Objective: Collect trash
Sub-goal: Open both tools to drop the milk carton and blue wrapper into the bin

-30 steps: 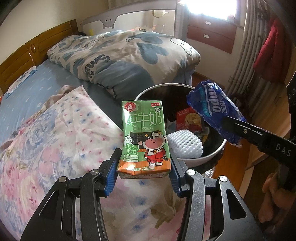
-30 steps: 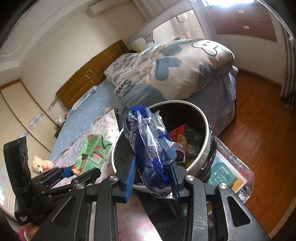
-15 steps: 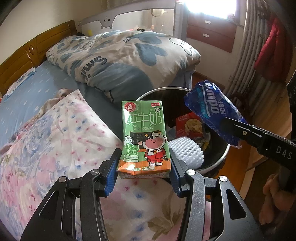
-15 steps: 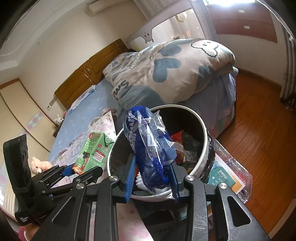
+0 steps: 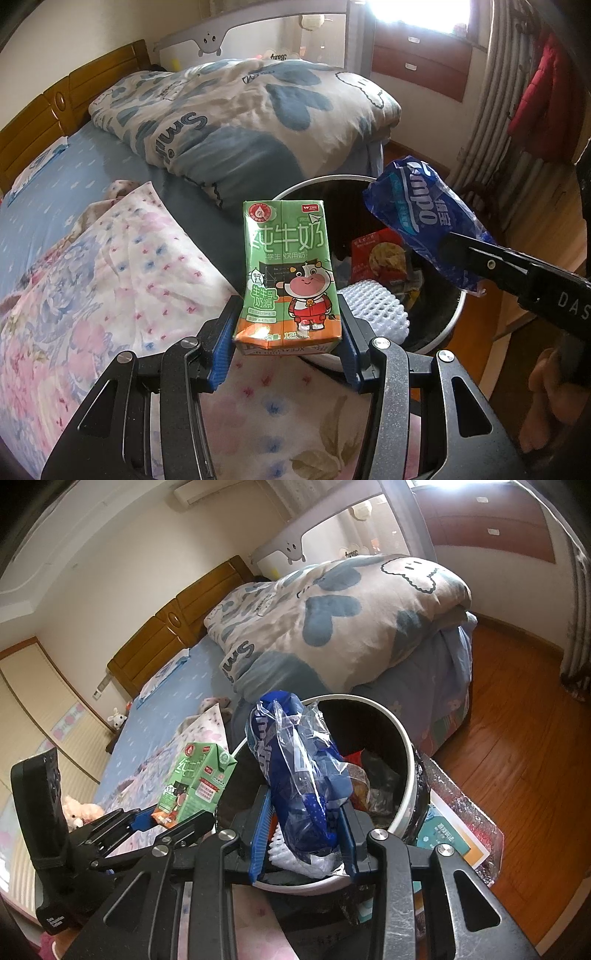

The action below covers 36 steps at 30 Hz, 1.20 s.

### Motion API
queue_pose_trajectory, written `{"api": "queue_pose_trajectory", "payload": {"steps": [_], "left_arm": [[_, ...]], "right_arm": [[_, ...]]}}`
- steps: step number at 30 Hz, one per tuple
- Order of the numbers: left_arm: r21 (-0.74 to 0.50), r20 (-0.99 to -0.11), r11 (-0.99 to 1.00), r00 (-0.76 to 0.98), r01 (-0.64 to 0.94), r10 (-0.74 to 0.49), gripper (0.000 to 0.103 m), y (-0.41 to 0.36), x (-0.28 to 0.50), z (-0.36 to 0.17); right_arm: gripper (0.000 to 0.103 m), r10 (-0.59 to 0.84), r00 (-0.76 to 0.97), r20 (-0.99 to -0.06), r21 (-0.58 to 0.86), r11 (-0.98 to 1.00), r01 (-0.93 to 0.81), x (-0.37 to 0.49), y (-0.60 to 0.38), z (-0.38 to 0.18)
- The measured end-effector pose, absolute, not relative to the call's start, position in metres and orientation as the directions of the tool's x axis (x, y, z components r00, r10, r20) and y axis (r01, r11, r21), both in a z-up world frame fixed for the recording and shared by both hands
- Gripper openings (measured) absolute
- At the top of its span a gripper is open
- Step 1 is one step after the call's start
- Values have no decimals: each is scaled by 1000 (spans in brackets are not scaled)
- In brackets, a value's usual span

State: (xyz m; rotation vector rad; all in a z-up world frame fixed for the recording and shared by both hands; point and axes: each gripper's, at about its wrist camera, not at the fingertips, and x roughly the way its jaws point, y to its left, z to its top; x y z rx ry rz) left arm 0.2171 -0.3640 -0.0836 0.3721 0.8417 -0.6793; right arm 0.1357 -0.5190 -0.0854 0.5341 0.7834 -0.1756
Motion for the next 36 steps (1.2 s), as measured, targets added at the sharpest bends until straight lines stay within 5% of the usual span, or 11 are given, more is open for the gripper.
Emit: {"api": "queue_pose_trajectory", "payload": {"steps": [36], "left_arm": [[46, -792, 727, 468, 685, -391, 47, -372, 223, -89]], "right_arm": [[34, 73, 691, -719, 412, 845, 340, 146, -527, -94]]}}
